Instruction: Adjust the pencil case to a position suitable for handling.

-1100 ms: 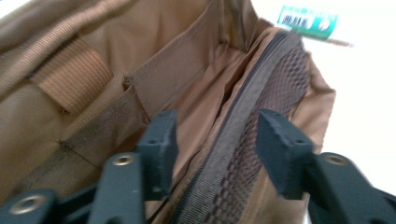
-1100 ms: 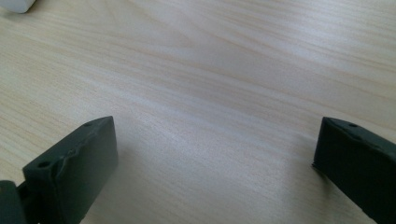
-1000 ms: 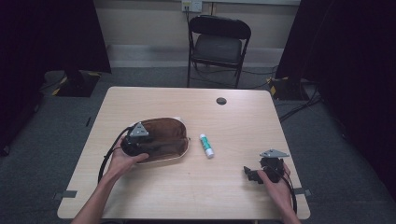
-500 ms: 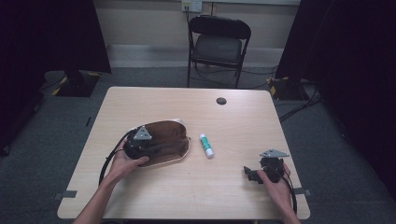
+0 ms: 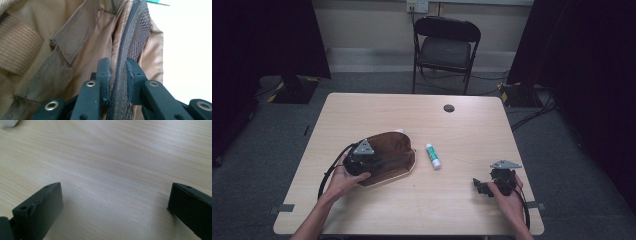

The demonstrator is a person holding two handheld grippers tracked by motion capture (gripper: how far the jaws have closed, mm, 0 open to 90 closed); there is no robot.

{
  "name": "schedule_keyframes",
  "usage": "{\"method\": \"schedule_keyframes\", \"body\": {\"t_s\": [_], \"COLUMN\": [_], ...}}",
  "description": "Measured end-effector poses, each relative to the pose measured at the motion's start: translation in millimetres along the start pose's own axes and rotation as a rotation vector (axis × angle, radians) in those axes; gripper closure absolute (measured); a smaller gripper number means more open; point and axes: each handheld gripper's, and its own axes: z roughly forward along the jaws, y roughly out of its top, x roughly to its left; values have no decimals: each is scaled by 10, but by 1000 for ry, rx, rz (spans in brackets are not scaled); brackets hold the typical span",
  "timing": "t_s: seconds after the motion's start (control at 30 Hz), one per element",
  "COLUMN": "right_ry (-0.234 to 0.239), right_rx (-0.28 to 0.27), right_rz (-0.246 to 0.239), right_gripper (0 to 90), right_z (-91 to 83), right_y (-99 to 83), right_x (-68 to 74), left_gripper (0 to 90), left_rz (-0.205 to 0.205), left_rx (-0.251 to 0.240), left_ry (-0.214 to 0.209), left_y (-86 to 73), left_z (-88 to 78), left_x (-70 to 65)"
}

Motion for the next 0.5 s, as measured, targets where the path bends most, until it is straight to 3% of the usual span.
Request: {"method": "schedule_keyframes", "body": {"t_s": [0.17, 0.23, 0.27, 0.5], "right_ry": [-1, -2, -1, 0], "right_rx": [1, 1, 1, 0], "right_rz": [1, 1, 1, 0], "right_gripper": [0, 0, 0, 0], "right_z": [0, 0, -1, 0], "right_y": [0, 0, 0, 0], "right_x": [1, 1, 1, 0], "left_gripper": [752, 752, 751, 749], "left_rz": [23, 1, 24, 13], "left_rx": [7, -12, 1, -17], "left_ry": [-28, -40, -38, -59], "left_y": [-19, -32, -35, -81], "left_z": [-34, -28, -43, -69], "left_x": [-103, -129, -131, -243]}}
